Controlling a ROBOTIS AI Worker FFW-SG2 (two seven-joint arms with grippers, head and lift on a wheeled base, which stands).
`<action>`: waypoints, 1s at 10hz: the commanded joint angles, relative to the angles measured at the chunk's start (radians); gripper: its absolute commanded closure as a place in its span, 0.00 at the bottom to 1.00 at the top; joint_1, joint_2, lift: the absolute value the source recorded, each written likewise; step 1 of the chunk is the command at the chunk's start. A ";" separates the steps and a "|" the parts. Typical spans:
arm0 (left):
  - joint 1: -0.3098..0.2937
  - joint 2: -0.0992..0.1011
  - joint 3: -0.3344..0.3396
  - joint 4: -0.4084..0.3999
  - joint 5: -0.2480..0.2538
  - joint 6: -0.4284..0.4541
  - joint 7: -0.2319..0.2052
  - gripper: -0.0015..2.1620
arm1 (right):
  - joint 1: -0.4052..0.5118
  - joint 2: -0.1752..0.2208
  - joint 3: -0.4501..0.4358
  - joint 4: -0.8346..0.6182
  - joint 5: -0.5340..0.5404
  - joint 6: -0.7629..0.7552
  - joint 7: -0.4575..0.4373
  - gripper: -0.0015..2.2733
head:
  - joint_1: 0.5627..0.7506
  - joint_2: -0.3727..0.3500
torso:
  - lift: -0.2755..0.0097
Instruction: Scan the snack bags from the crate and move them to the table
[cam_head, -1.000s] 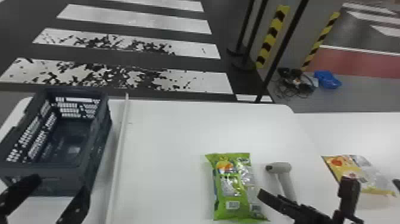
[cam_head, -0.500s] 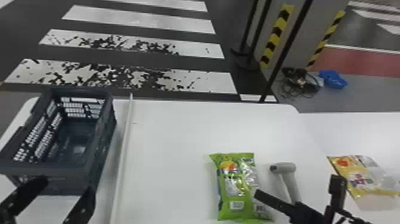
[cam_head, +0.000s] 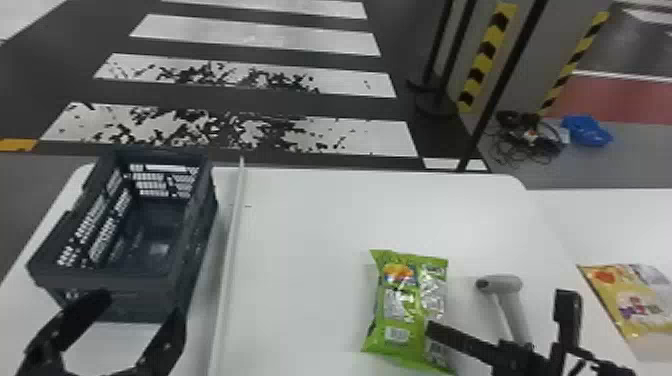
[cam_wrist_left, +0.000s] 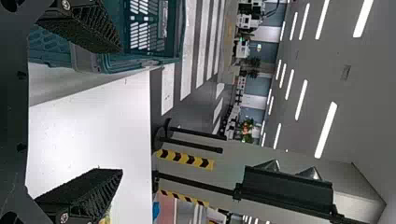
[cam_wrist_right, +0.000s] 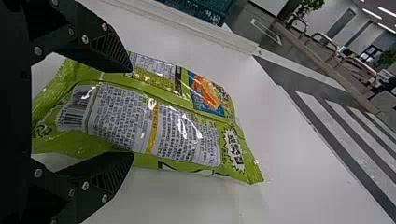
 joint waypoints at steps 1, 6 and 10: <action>-0.008 0.001 -0.001 0.009 0.000 0.001 0.000 0.04 | -0.006 0.001 0.009 0.007 0.014 0.010 -0.003 0.77 | 0.70 0.34 | 0.63; -0.018 0.005 -0.003 0.023 0.005 0.001 -0.003 0.04 | 0.025 0.010 -0.003 0.013 0.022 -0.119 -0.033 0.99 | 0.70 0.33 | 0.63; -0.008 -0.001 -0.006 0.025 0.006 -0.011 -0.012 0.04 | 0.114 0.007 -0.104 -0.168 -0.083 -0.055 -0.023 0.99 | 0.70 0.28 | 0.63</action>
